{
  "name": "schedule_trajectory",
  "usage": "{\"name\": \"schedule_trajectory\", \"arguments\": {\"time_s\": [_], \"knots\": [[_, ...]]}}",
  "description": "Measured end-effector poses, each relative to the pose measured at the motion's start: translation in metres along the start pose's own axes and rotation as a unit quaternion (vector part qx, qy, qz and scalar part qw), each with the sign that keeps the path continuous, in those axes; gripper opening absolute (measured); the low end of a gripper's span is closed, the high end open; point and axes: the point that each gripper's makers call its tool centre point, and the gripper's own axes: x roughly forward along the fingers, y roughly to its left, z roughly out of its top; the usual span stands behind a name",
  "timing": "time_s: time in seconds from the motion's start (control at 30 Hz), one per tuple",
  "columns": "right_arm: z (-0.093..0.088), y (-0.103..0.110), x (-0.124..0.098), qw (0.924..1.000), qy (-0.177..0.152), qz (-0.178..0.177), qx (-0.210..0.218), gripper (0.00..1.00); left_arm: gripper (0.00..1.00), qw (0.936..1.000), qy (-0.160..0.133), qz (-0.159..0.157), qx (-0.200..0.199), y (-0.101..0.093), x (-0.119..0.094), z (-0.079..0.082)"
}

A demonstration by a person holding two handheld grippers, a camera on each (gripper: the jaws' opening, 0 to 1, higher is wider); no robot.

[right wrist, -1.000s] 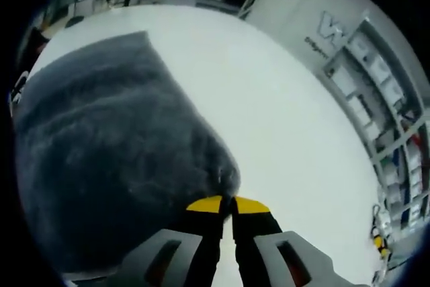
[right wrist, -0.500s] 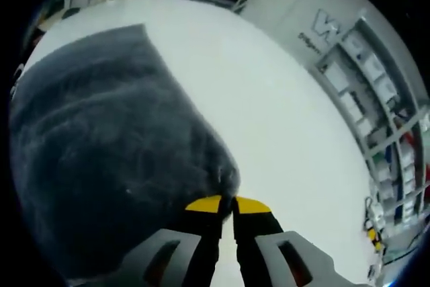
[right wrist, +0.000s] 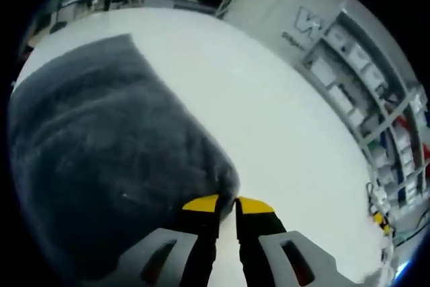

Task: Open the folded towel by lifting each exposed corner and separating the folded layers until the towel lies flat within the target outline without major curled edges

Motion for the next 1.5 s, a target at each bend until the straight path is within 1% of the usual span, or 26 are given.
{"name": "schedule_trajectory", "arguments": {"time_s": [0.23,0.4,0.47,0.5,0.73,0.8,1.07,1.13,1.23,1.3,1.43,1.5], "knots": [[0.003,-0.005,-0.004,0.9995,-0.014,-0.001,0.027,0.06,0.04,0.9999,-0.007,0.003,0.010,0.000,-0.003,0.001],[0.007,-0.006,-0.006,0.9986,-0.022,-0.001,0.048,0.03,0.04,0.9998,-0.011,0.007,0.014,-0.001,-0.008,0.001],[0.008,-0.007,-0.006,0.9984,-0.022,-0.001,0.052,0.02,0.04,0.9997,-0.019,0.014,0.008,0.003,-0.013,0.004],[0.009,-0.009,-0.007,0.9982,-0.024,-0.006,0.054,0.02,0.04,0.9996,-0.021,0.016,0.005,0.003,-0.014,0.005],[0.019,-0.014,-0.014,0.9968,-0.038,-0.009,0.069,0.02,0.03,0.9991,-0.029,0.030,-0.010,0.013,-0.028,0.007],[0.022,-0.015,-0.016,0.9962,-0.039,-0.009,0.077,0.02,0.03,0.9985,-0.037,0.034,-0.020,0.017,-0.033,0.011],[0.040,-0.017,-0.022,0.9929,-0.054,-0.008,0.106,0.02,0.03,0.9980,-0.037,0.043,-0.028,0.026,-0.047,0.011],[0.044,-0.017,-0.023,0.9929,-0.056,-0.010,0.105,0.01,0.03,0.9977,-0.039,0.046,-0.029,0.030,-0.051,0.011],[0.049,-0.017,-0.024,0.9940,-0.051,-0.014,0.096,0.01,0.03,0.9973,-0.042,0.050,-0.033,0.035,-0.057,0.011],[0.053,-0.016,-0.025,0.9942,-0.051,-0.015,0.094,0.01,0.03,0.9967,-0.049,0.052,-0.038,0.038,-0.063,0.013],[0.065,-0.017,-0.028,0.9938,-0.058,-0.017,0.093,0.00,0.02,0.9959,-0.057,0.053,-0.046,0.043,-0.075,0.016],[0.068,-0.017,-0.029,0.9956,-0.044,-0.014,0.081,0.00,0.02,0.9959,-0.061,0.055,-0.039,0.043,-0.082,0.017]]}}
